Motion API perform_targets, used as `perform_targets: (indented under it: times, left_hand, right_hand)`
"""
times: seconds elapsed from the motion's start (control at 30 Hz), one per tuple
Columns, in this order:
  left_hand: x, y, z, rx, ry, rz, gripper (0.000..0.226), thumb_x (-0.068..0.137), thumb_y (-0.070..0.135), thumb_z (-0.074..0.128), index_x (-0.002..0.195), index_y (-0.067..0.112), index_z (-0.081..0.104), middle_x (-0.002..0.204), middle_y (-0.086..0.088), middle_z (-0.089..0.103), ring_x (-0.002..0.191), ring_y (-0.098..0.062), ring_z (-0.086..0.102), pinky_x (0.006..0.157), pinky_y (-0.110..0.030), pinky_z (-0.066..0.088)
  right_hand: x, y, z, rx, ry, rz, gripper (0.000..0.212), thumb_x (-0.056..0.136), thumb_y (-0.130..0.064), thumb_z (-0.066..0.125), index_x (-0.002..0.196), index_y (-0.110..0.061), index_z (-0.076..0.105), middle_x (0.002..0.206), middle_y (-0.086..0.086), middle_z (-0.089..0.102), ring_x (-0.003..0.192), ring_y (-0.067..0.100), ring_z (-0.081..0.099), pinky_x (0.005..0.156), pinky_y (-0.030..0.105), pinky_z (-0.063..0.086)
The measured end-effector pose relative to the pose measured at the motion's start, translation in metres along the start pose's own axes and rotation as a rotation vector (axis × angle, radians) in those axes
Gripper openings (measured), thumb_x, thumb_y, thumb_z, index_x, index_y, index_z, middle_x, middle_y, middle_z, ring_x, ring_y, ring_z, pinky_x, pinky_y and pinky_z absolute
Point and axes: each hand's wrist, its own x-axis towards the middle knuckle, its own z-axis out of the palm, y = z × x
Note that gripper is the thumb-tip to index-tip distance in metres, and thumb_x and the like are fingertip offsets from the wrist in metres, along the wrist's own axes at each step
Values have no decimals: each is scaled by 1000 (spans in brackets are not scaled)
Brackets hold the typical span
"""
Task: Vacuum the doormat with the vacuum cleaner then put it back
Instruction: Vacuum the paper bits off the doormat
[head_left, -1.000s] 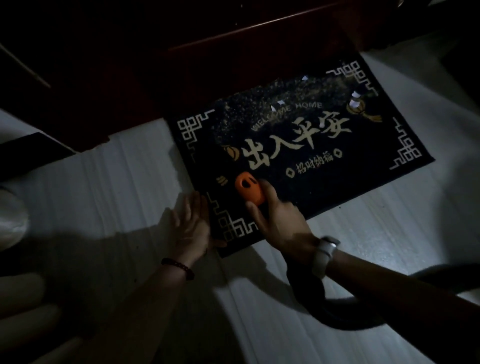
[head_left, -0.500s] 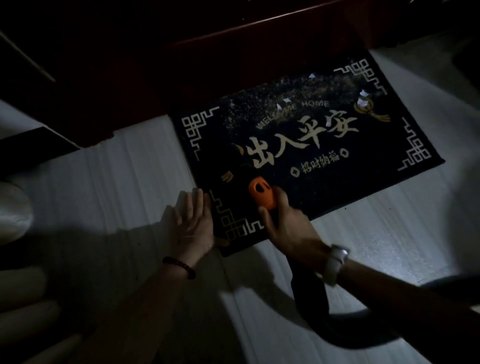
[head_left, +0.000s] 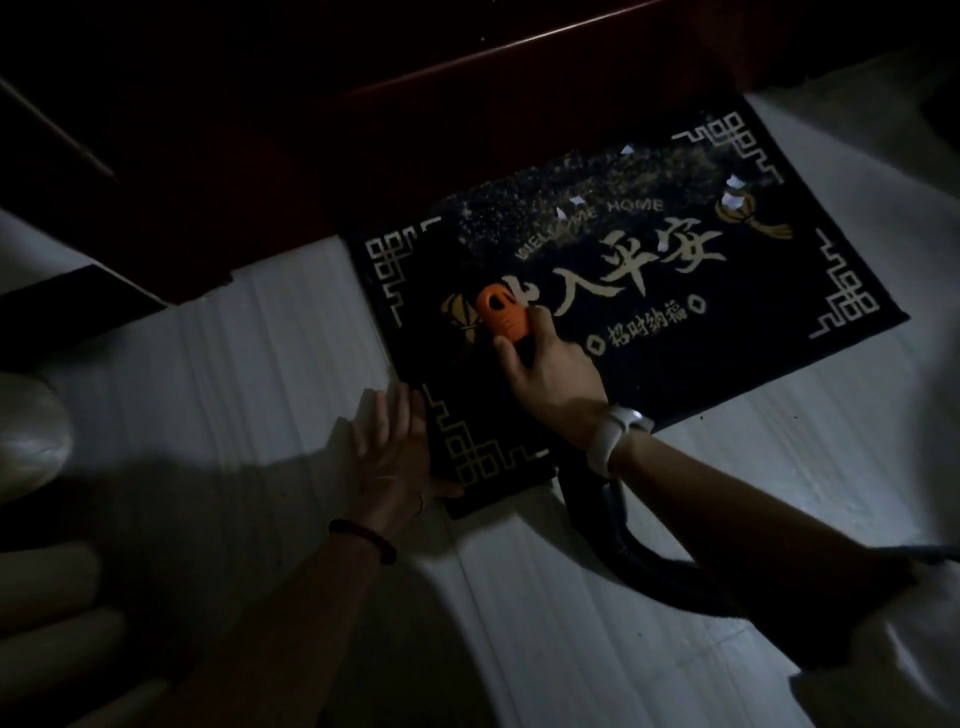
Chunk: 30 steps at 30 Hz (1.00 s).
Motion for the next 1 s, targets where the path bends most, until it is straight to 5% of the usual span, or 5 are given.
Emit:
perform_targets:
  times: [0.27,0.5,0.73,0.87,1.0]
  left_hand:
    - [-3,3,-1,-36,7,8,126,68,47,76,146,12,-18,154,-4,-25,140,-27,-25,112,-55,-7]
    - [-2,4,0,-15,-20,1,127,68,49,74,145,11,-19,154,-6,-23,140,-29,-24,112,-55,-5]
    - [-4,3,0,-38,17,20,127,67,49,75,146,12,-17,155,-6,-21,140,-30,-24,113,-58,-5]
    - [-4,5,-1,-6,17,11,126,67,49,75,146,12,-17,155,-5,-21,140,-30,-24,112,-57,-5]
    - [-1,4,0,51,10,7,126,67,54,72,145,10,-17,155,-7,-20,141,-31,-21,113,-57,0]
  right_hand:
    - [-7,6,-3,174,-55,60,55,92,-49,43,137,-19,31,90,1,56,69,20,59,62,33,51]
    - [-10,9,-3,287,-175,150,37,93,-51,40,106,-17,47,74,-3,55,60,18,56,52,27,43]
    - [0,-1,-1,331,-115,204,46,88,-58,42,66,-18,44,57,-2,48,47,16,46,47,25,35]
    - [2,-4,1,289,-38,164,46,88,-58,42,70,-16,47,60,0,50,50,18,49,50,28,36]
    - [26,-5,-13,215,14,98,42,91,-53,42,99,-12,47,67,-4,49,54,15,50,47,28,40]
